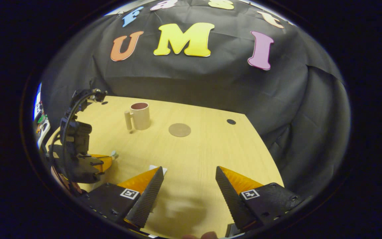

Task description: Put the toothbrush and toothpaste on the desktop into the cup, then pick up the cup and place it on the coaster on the desktop.

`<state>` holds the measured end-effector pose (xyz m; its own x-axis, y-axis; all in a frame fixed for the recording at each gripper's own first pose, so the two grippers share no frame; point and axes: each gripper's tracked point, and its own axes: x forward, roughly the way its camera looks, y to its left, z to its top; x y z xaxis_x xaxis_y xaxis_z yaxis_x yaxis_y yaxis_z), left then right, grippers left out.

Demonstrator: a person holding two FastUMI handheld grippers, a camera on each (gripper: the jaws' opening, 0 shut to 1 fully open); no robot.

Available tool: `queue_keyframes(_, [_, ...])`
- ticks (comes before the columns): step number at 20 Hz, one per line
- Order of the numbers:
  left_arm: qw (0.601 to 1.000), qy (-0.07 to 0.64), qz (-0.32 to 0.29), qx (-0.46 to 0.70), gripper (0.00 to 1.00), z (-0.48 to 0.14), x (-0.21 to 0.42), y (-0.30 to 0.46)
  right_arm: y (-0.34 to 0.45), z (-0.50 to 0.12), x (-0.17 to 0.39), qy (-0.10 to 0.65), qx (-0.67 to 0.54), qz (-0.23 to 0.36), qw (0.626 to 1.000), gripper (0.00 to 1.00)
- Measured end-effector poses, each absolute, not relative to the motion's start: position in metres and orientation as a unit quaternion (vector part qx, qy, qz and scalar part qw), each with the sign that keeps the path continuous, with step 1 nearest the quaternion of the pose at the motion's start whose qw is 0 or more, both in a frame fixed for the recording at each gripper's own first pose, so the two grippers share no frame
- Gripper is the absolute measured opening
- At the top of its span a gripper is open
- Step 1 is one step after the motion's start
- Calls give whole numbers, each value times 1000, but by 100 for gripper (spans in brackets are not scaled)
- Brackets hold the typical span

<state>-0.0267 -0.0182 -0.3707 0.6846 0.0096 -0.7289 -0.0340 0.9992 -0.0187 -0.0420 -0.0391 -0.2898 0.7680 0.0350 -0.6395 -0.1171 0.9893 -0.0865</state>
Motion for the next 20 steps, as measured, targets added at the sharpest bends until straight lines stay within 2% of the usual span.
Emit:
queue_keyframes(5, [931,364,8,-27,3,-338,-30,-9,-9,-324,-44,358,-40,65,931,95])
queue_keyframes(6, [932,360,7,-30,3,-332,-32,-8,-4,-334,-46,362,-37,67,929,92])
queue_keyframes(13, [943,330,-6,-39,3,-291,-41,1,33,-390,-57,414,-27,64,908,99])
queue_keyframes(20, [951,308,-17,-35,3,-270,-41,3,39,-407,-48,447,-3,50,893,74])
